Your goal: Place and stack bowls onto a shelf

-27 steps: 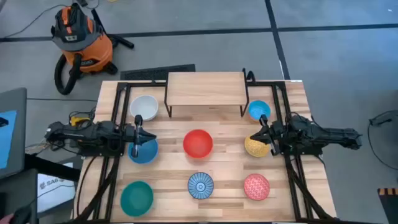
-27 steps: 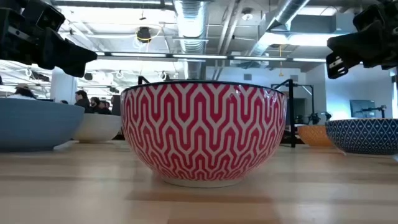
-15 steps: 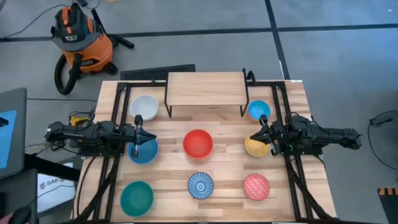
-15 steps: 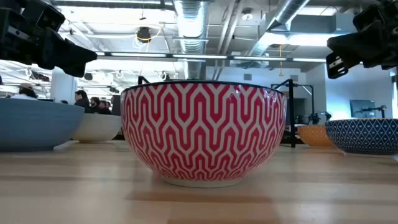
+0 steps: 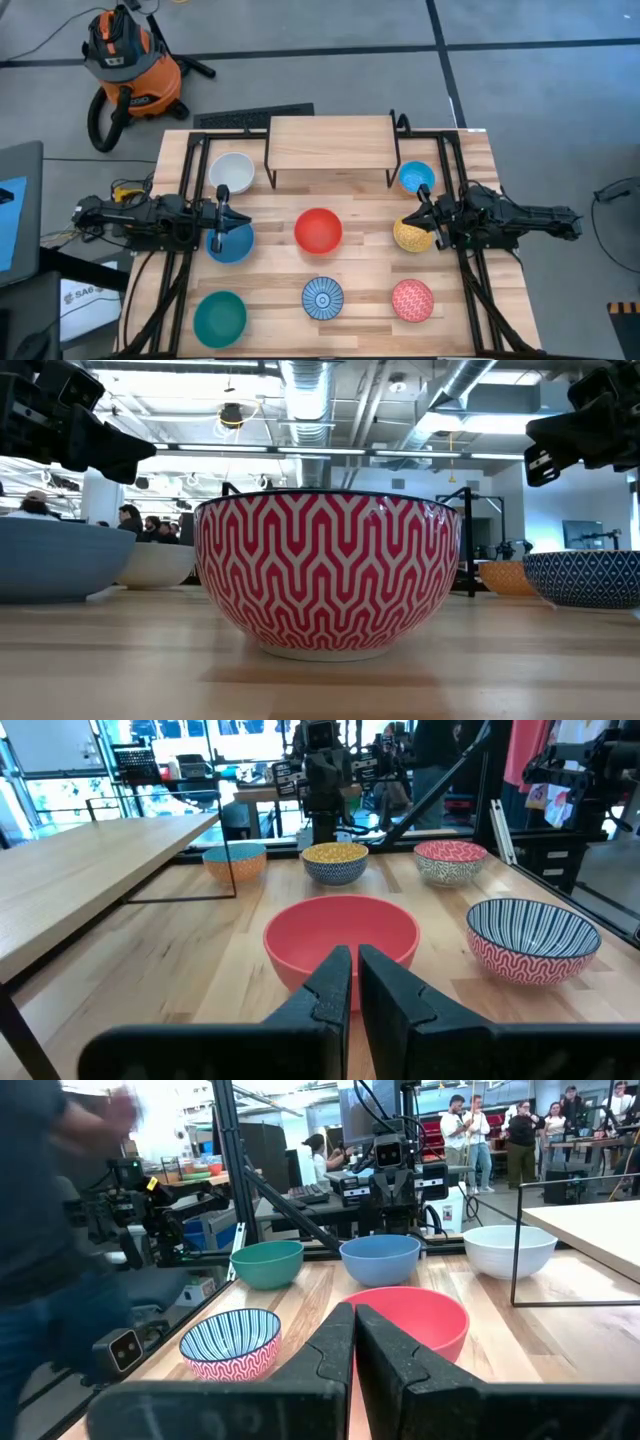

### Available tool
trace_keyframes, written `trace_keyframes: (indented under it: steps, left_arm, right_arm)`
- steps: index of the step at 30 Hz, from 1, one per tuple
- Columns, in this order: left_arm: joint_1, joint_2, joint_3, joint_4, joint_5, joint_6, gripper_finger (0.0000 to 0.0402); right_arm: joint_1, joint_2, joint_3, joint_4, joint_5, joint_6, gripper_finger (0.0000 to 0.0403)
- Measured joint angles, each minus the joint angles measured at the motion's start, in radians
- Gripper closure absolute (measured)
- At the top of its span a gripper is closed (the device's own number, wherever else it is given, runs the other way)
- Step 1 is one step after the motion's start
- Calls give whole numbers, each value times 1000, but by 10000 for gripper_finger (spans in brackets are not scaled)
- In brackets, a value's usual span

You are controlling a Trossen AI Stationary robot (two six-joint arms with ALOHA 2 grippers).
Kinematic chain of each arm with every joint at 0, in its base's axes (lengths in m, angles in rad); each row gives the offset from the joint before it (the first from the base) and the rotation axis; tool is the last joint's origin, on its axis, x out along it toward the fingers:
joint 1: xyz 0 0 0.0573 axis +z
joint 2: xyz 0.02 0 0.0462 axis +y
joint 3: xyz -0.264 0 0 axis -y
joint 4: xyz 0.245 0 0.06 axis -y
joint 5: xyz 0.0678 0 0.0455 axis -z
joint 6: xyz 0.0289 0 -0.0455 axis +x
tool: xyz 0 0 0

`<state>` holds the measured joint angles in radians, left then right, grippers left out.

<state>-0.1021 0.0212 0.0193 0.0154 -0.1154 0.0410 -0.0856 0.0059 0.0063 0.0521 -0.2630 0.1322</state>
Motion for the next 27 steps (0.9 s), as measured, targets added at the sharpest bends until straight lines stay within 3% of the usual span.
trace_keyframes:
  steps: [7, 13, 20, 22, 27]
  left_arm:
    - [0, 0, 0, 0, 0, 0, 388]
    - [0, 0, 0, 0, 0, 0, 388]
    - [0, 0, 0, 0, 0, 0, 388]
    - [0, 0, 0, 0, 0, 0, 388]
    - [0, 0, 0, 0, 0, 0, 388]
  right_arm:
    - [0, 0, 0, 3, 4, -5, 360]
    - [-36, -1, 0, 143, 188, -1, 360]
    - [-48, 0, 0, 338, 205, 261, 360]
    - [-51, 3, 2, 398, 263, 257, 360]
    - [-80, 56, 33, 365, 389, 237, 360]
